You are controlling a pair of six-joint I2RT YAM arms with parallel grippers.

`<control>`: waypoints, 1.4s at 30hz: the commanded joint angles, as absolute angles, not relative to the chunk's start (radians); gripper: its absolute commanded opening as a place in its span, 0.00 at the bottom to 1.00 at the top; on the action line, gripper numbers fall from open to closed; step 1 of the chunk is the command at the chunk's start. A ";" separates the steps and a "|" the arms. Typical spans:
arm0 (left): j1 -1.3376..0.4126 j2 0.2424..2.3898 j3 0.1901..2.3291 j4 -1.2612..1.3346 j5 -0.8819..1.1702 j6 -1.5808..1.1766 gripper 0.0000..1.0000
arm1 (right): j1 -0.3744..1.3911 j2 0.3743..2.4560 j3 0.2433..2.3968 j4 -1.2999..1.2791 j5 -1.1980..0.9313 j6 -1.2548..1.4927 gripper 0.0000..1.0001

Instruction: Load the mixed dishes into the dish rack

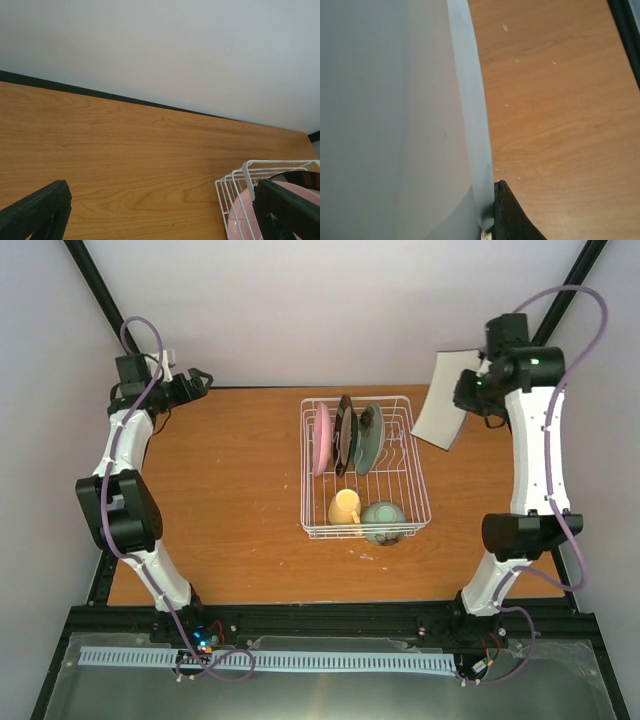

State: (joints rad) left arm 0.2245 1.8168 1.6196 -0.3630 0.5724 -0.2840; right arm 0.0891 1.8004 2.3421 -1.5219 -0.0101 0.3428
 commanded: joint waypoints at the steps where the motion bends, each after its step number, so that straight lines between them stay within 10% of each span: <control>1: 0.229 1.845 1.623 -0.383 0.585 -0.238 1.00 | -0.009 1.713 2.304 -1.508 -0.138 0.316 0.03; 42: 0.230 1.944 1.641 -0.442 0.617 -0.178 1.00 | 0.101 1.933 2.285 -1.507 -0.060 0.188 0.03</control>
